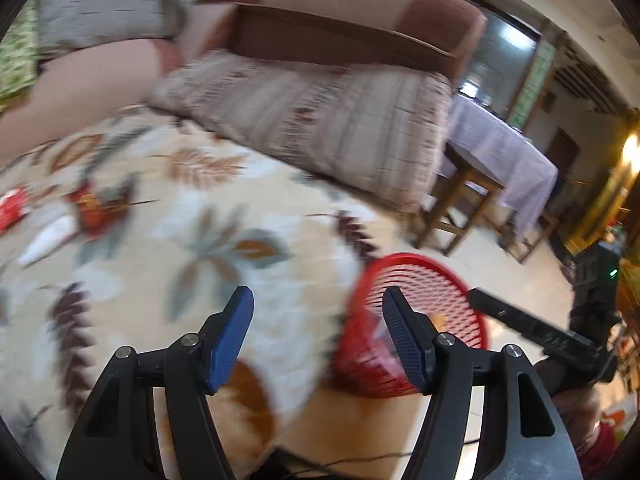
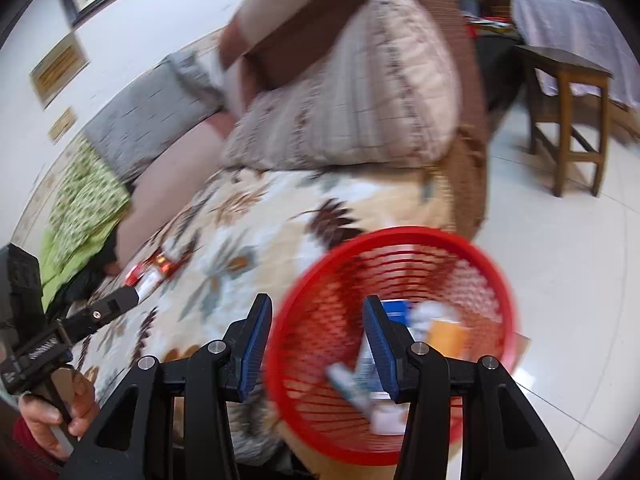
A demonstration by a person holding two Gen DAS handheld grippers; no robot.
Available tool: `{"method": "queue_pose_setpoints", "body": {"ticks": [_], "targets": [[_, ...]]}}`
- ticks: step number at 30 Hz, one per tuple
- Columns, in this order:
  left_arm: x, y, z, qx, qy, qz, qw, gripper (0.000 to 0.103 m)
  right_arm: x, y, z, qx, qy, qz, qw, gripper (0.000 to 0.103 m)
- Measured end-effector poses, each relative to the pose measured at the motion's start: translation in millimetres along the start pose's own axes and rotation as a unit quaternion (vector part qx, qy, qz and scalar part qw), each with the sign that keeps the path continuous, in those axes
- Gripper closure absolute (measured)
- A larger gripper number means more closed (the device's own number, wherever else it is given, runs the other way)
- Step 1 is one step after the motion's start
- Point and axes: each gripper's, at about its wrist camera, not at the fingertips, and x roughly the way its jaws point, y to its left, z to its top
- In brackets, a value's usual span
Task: Collect trash
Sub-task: 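Carry the wipe pack and orange box to the red wastebasket and release both, then grasp the dark red candy wrapper with the right tool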
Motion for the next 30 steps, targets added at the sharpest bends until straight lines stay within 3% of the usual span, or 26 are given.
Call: {"method": "queue_pose_setpoints", "body": {"ticks": [5, 9, 14, 18, 24, 28, 30], "targets": [[-38.0, 67.0, -16.5, -0.031, -0.025, 0.072, 0.9966, 0.035, 25.5, 54.9, -6.0, -0.05, 0.03, 0.039, 0.998, 0.051], [-56.2, 122.9, -26.4, -0.061, -0.041, 0.14, 0.9874, 0.035, 51.2, 103.0, -7.4, -0.095, 0.051, 0.066, 0.992, 0.05], [-67.4, 185.8, -30.6, -0.117, -0.066, 0.182, 0.9741, 0.035, 99.1, 180.1, 3.7, -0.174, 0.071, 0.101, 0.977, 0.043], [-65.5, 213.2, -35.6, -0.111, -0.075, 0.23, 0.964, 0.035, 157.8, 240.6, 8.2, -0.228, 0.098, 0.117, 0.962, 0.04], [-60.9, 245.9, -32.8, -0.162, -0.069, 0.213, 0.961, 0.035, 260.0, 305.3, 9.9, -0.296, 0.121, 0.087, 0.943, 0.04], [-57.4, 251.0, -33.9, -0.17, -0.064, 0.207, 0.9614, 0.035, 314.0, 315.5, 17.6, -0.287, 0.122, 0.064, 0.948, 0.04], [-54.0, 251.7, -31.4, -0.166, -0.063, 0.203, 0.9631, 0.035, 334.1, 316.7, 18.0, -0.284, 0.131, 0.053, 0.948, 0.053]]}}
